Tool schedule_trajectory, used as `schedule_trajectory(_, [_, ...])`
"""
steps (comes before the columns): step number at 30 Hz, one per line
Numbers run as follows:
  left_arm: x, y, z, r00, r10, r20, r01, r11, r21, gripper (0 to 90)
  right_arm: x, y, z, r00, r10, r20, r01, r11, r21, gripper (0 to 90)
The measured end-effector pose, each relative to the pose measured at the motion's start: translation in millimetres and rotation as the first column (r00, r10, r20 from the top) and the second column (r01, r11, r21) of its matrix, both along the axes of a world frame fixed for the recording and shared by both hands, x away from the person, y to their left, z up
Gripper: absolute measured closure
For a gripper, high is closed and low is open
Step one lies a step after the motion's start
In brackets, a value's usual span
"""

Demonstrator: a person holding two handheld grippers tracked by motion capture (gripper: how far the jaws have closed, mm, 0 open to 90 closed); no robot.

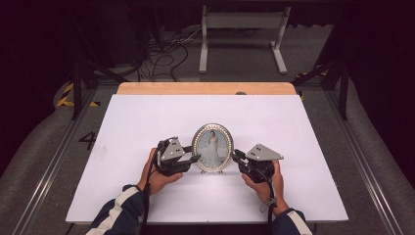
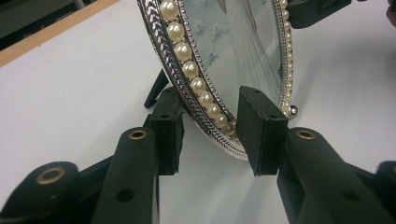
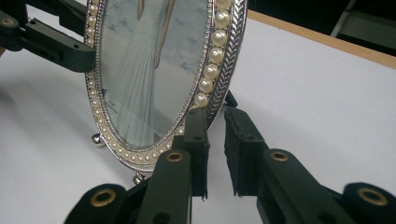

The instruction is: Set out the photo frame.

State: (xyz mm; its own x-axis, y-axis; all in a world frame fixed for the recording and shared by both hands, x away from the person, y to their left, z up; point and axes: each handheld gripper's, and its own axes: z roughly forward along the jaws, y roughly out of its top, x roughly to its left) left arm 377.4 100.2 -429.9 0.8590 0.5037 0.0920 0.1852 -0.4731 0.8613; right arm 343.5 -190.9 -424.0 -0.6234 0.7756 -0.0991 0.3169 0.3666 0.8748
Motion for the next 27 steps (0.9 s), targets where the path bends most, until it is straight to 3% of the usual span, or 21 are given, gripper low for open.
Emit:
schedule_trajectory(14, [-3.1,5.6,1.1,0.9996,-0.019,0.021,0.018,0.9995,0.028,54.4,-2.4,1.4,-0.4,0.9997,0.022,0.012,-0.022,0.9976,-0.066,70.8])
schedule_trajectory(20, [-6.4,9.0,0.4,0.9994,-0.008,0.035,0.006,0.9982,0.06,47.9,-3.0,0.0,0.3,0.9997,0.024,0.007,-0.023,0.9959,-0.088,58.7])
schedule_trajectory(25, [-6.7,10.3,1.0,0.9991,0.0,0.043,-0.002,0.9986,0.054,43.7,-3.6,-0.6,1.1,0.9995,0.03,0.013,-0.028,0.9945,-0.101,52.7])
schedule_trajectory(27, [-7.1,9.7,0.6,0.999,0.011,0.043,-0.014,0.9982,0.059,35.1,-4.4,-0.8,1.9,0.9996,0.026,0.015,-0.024,0.9941,-0.106,46.8])
